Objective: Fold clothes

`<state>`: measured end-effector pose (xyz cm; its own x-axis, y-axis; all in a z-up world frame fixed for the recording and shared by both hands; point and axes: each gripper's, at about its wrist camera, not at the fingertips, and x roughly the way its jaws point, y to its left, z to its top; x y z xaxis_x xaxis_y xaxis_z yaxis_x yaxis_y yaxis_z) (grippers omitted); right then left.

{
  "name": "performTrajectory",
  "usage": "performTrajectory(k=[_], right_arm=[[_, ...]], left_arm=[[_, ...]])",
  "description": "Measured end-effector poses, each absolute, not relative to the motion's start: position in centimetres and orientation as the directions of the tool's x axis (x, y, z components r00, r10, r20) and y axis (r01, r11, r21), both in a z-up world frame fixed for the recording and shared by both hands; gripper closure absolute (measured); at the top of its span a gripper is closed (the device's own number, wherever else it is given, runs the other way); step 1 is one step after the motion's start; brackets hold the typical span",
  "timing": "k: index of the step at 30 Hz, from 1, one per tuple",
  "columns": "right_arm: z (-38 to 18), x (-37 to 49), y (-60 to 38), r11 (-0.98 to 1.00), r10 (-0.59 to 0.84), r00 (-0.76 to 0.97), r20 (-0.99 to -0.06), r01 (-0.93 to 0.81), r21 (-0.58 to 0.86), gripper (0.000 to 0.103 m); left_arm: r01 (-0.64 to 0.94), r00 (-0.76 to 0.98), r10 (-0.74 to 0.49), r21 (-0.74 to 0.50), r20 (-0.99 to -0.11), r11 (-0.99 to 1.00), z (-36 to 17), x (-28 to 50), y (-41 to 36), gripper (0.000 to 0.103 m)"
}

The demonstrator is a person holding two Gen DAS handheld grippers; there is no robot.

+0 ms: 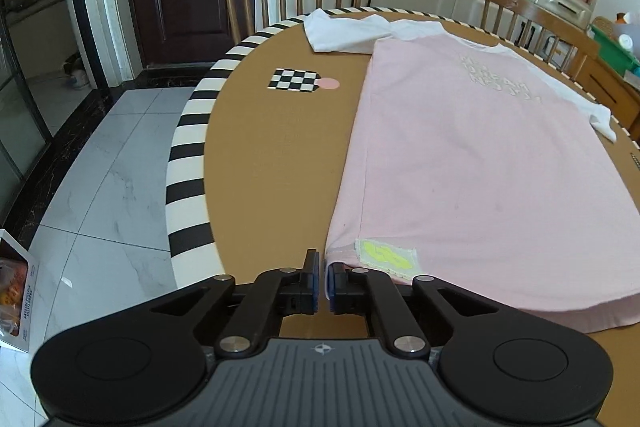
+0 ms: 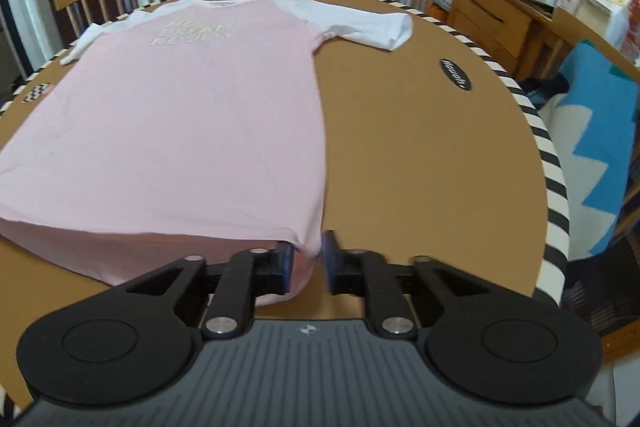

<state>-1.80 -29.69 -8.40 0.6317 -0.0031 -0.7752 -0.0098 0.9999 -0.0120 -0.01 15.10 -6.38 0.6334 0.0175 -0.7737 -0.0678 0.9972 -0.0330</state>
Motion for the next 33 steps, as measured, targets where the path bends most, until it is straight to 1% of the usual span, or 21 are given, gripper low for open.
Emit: performTrajectory(k=[2,5,6,9,12,15,17,18,20,22,24,29,33], right_arm=[[-9.0,-1.9,-29.9,1.0,-0.001,0.623,-0.782,-0.012,-0.011,0.073],[-9.2,-2.3,-30.0,1.0,0.002,0.613,-0.79,-0.018,-0.012,0.073],[-9.4,-2.4,-29.9,1.0,0.004,0.61,-0.792,-0.025,-0.014,0.075],[-9.0,-2.8,-29.6,0.999,0.016,0.617,-0.787,-0.038,-0.009,0.098],[-7.4,-3.2,-29.5,0.998,-0.009,0.632,-0.775,-0.041,-0.046,0.1],[-5.6,-3.8,-28.9,0.988,-0.045,0.655,-0.754,-0.085,-0.133,0.1],[-5.9,-3.8,-28.5,0.976,-0.065,0.643,-0.763,-0.117,-0.182,0.1],[-6.4,-3.7,-28.5,0.977,-0.065,0.622,-0.78,-0.119,-0.177,0.1],[-7.3,-3.4,-29.1,0.99,-0.035,0.58,-0.814,-0.09,-0.106,0.1],[-7.7,-3.5,-29.4,0.996,-0.021,0.562,-0.827,-0.062,-0.067,0.1],[-8.0,-3.6,-29.5,0.996,-0.016,0.556,-0.831,-0.061,-0.06,0.1],[-8.3,-3.7,-29.7,0.997,0.0,0.529,-0.848,-0.071,-0.044,0.097],[-8.3,-4.0,-30.1,0.997,0.006,0.506,-0.863,-0.068,-0.033,0.094]], left_arm=[[-0.071,0.638,0.02,-0.033,-0.77,0.997,-6.4,-0.1,15.3,0.094],[-0.083,0.64,0.025,-0.037,-0.768,0.996,-6.6,-0.3,15.5,0.09],[-0.088,0.639,0.028,-0.037,-0.768,0.995,-6.7,-0.3,15.5,0.089],[-0.096,0.641,0.027,-0.045,-0.767,0.994,-6.9,-0.3,15.6,0.089],[-0.085,0.649,0.039,-0.022,-0.76,0.996,-6.6,-0.3,15.4,0.09],[-0.082,0.648,0.037,-0.021,-0.761,0.996,-6.5,-0.3,15.4,0.09],[-0.08,0.637,0.03,-0.027,-0.77,0.996,-6.8,-0.4,15.3,0.09],[-0.083,0.632,0.03,-0.029,-0.775,0.996,-7.1,-0.3,15.2,0.09],[-0.089,0.627,0.032,-0.031,-0.778,0.996,-7.4,-0.4,15.1,0.09],[-0.088,0.627,0.03,-0.032,-0.779,0.996,-7.4,-0.5,15.2,0.09],[-0.091,0.624,0.029,-0.036,-0.781,0.995,-7.4,-0.6,15.3,0.087],[-0.095,0.615,0.026,-0.041,-0.788,0.995,-7.1,-1.1,15.6,0.083],[-0.077,0.602,0.014,-0.04,-0.798,0.996,-6.7,-1.9,15.7,0.075]])
